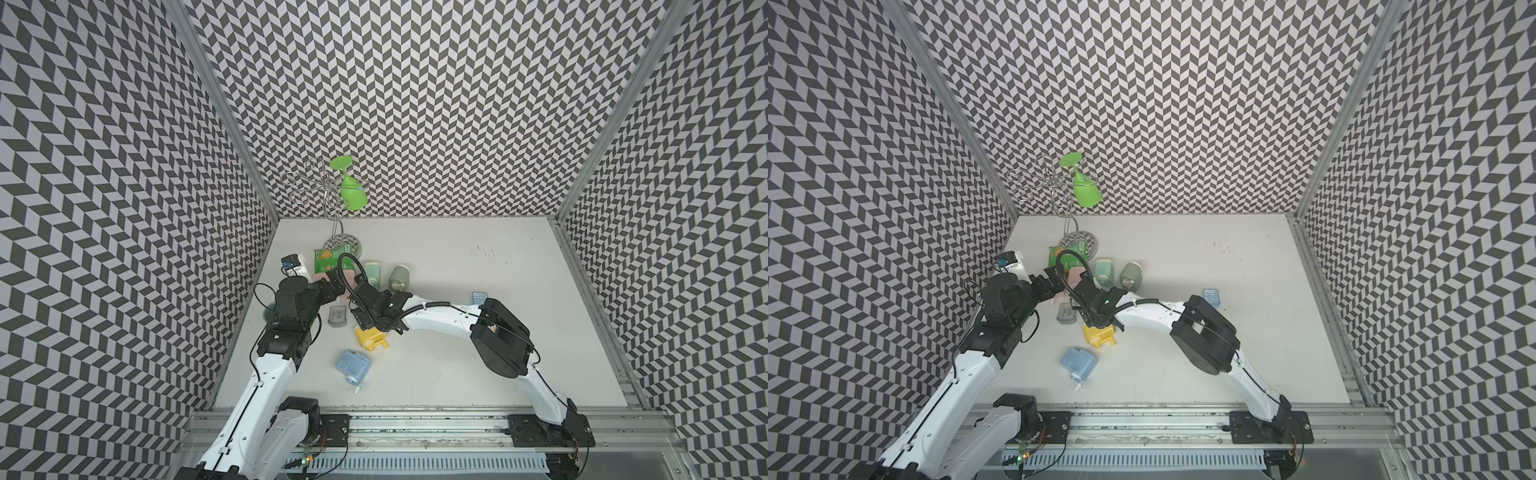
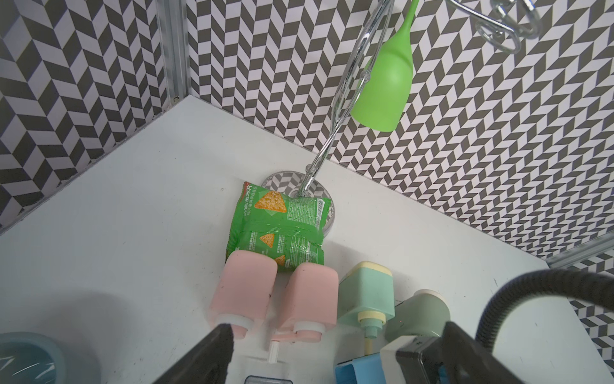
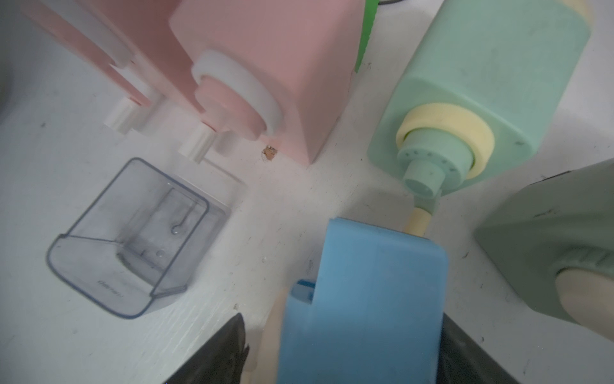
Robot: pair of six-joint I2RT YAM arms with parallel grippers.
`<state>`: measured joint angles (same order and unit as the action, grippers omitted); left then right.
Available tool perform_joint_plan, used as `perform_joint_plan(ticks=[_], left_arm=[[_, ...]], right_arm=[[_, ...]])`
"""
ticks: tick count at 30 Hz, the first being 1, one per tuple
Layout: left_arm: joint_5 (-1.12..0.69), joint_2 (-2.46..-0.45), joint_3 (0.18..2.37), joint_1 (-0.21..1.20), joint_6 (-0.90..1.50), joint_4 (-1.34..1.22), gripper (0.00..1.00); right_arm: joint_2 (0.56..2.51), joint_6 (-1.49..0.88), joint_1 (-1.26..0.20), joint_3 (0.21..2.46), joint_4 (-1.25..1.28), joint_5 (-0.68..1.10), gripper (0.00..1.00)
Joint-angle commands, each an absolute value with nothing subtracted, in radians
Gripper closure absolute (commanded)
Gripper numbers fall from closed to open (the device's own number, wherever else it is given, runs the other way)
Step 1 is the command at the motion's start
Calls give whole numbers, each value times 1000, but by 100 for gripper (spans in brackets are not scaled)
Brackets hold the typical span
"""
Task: Put the tray back into the pencil sharpener
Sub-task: Move the pencil sharpener to the center of the board.
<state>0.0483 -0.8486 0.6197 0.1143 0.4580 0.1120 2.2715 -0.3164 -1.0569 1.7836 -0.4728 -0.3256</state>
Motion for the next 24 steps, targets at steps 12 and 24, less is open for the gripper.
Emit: perform_joint_plan(ticks=[12, 24], left_arm=[[40, -841, 620, 105, 431, 87, 2], [44, -842, 617, 103, 428, 86, 2]], right_arm=[[2275, -323, -1050, 1808, -534, -313, 34], [2061, -341, -1051, 1494, -456, -297, 37]])
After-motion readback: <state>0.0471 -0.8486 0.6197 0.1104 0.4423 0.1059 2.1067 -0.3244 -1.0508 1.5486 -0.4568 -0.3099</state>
